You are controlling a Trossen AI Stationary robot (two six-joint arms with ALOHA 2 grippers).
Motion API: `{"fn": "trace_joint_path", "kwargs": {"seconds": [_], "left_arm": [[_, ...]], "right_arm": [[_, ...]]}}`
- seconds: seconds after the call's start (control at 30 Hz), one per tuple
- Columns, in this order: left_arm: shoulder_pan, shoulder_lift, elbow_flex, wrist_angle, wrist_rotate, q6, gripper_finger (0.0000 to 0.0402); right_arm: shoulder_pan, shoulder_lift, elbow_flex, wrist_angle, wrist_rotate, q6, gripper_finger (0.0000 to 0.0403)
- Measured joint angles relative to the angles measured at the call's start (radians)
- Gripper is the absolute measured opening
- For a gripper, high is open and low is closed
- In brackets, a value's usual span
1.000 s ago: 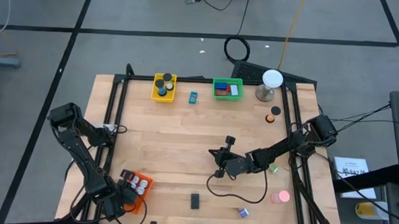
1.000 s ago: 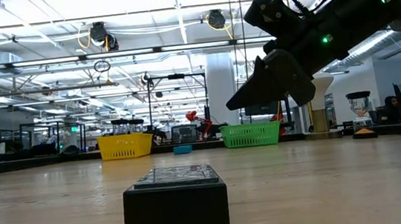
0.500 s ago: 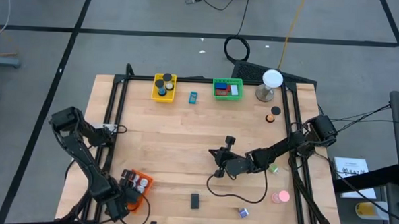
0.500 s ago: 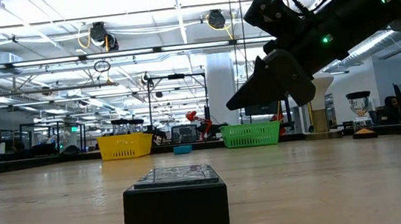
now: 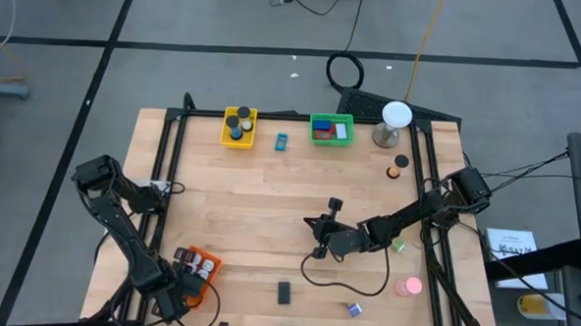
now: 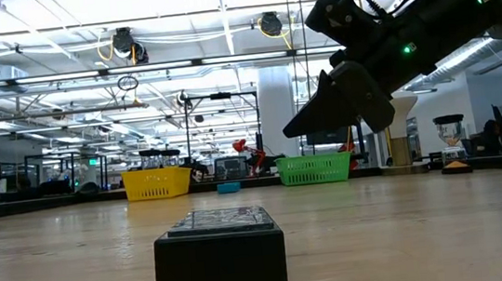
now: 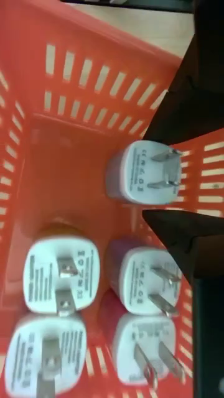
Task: Pick & Place Office items
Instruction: Put the blue charger adapter into the orange bin
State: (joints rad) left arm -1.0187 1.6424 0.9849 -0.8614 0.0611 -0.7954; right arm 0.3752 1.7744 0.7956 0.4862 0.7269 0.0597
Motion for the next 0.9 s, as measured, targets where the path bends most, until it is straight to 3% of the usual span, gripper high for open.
{"fn": "trace_joint_path", "kwargs": {"seconds": [0.47, 0.9], "left_arm": [[0.038, -0.001, 0.027, -0.153, 0.004, -0.037, 0.0188], [0.037, -0.001, 0.027, -0.191, 0.121, -0.043, 0.0135]], "right_arm": [[0.000, 0.000, 0.000, 0.000, 0.000, 0.000, 0.0004], [0.000, 0.000, 0.000, 0.002, 0.000, 0.000, 0.0004]]}}
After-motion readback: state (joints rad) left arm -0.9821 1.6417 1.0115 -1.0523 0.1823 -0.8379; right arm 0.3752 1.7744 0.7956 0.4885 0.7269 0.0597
